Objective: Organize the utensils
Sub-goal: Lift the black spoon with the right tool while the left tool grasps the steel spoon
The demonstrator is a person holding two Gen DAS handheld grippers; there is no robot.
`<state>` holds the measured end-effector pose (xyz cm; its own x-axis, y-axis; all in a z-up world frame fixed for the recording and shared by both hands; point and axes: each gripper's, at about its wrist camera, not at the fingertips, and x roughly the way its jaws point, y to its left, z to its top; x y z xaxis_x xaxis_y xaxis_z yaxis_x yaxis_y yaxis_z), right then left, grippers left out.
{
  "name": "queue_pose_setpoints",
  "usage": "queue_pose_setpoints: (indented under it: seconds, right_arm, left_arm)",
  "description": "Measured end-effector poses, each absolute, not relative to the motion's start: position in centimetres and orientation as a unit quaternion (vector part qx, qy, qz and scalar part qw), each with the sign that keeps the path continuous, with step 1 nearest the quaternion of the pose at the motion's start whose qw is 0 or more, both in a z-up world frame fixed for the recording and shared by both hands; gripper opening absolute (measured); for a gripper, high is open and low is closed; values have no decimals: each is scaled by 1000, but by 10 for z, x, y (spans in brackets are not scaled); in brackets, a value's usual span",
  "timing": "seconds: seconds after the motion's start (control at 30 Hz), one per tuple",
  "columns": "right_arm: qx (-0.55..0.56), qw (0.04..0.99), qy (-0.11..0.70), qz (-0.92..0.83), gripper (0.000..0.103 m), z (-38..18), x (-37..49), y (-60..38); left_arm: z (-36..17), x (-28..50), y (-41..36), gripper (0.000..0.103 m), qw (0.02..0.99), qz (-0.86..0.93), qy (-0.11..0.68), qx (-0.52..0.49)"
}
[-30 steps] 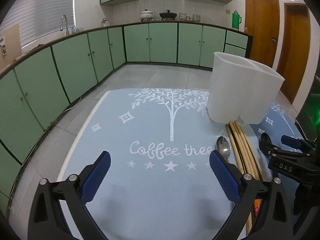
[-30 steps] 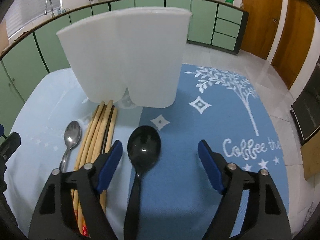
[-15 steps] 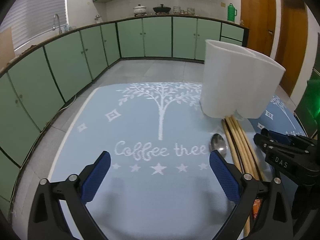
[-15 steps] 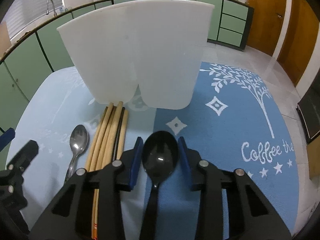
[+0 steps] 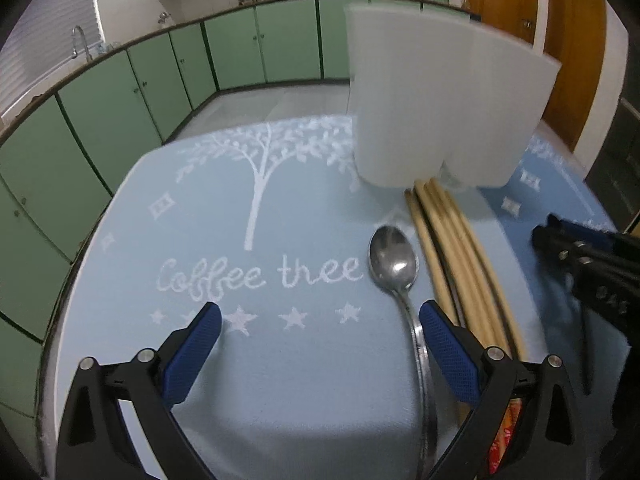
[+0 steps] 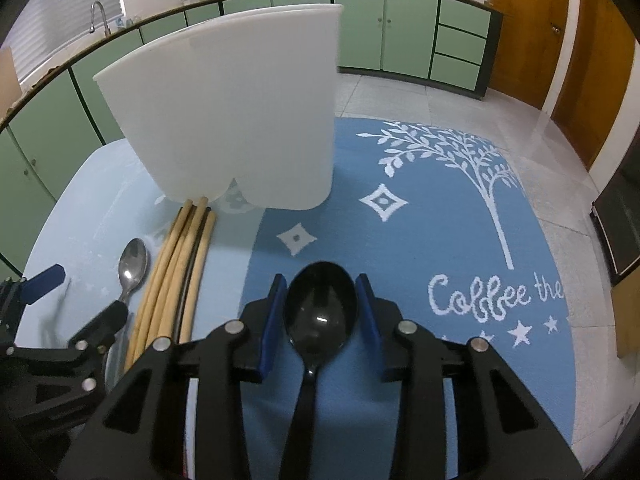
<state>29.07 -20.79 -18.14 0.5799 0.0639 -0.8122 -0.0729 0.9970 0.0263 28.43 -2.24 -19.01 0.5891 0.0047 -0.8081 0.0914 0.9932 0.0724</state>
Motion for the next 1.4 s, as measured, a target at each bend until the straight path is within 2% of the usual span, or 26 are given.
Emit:
queue_pose_setpoints:
  seconds: [0.67, 1.13, 1.23, 1.33, 1.37, 1.4]
  right_arm:
    - [-32, 891, 453, 24, 34, -184, 289, -223]
    - [-32, 886, 462, 28, 38, -183, 295, -228]
    - [-14, 880, 473, 32, 43, -179, 299, -232]
    - [-10, 873, 486, 33, 42, -178, 303, -233]
    - [-10, 870, 493, 34, 36, -179, 305, -232]
    - [-11, 869, 494, 34, 34, -179, 305, -232]
  left_arm:
    - [-182, 295, -31, 97, 892, -36, 445, 70]
    - [-183, 341, -34, 96, 883, -19, 465, 63]
    - [-181, 347, -34, 86, 881, -31, 470, 50]
    - [-177, 347, -37, 58, 880, -51, 470, 36]
    - [-176, 346, -39, 53, 882, -54, 468, 37]
    - [-175, 346, -41, 44, 882, -59, 466, 37]
